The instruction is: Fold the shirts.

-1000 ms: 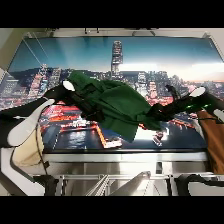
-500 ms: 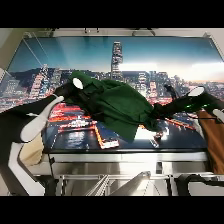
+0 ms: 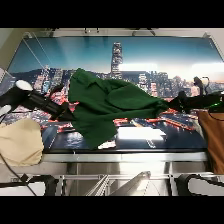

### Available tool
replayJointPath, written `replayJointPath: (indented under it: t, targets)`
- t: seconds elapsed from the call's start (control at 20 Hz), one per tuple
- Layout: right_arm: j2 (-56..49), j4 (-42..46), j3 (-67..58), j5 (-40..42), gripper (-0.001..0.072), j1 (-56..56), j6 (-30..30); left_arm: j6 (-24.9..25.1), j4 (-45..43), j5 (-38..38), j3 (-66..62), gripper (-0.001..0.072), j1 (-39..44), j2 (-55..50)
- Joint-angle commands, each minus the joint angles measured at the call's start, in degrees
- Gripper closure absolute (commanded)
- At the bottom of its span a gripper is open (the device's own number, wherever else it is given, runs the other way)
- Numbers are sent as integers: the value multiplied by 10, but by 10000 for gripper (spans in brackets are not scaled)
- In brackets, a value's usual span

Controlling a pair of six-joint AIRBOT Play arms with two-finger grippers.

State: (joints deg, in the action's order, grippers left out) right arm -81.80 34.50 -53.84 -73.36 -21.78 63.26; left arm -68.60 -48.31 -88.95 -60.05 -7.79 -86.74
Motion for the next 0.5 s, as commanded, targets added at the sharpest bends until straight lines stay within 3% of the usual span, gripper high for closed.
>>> replayJointPath:
  t: [0.0,0.1,0.15,0.2,0.25,0.45]
  targets:
    - [2,-7,0,13,688,-38,4,29,-1,-1,56,685,-91,49]
    - [2,-7,0,2,683,-50,10,28,10,3,55,685,-139,60]
    - [2,-7,0,-9,632,-50,10,28,26,4,55,685,-153,61]
    - [2,-7,0,-19,397,-45,10,34,41,1,55,685,-161,61]
    - [2,-7,0,-20,248,-38,10,41,45,0,55,685,-160,60]
    - [2,-7,1,-19,245,-7,0,49,45,-1,55,686,-117,42]
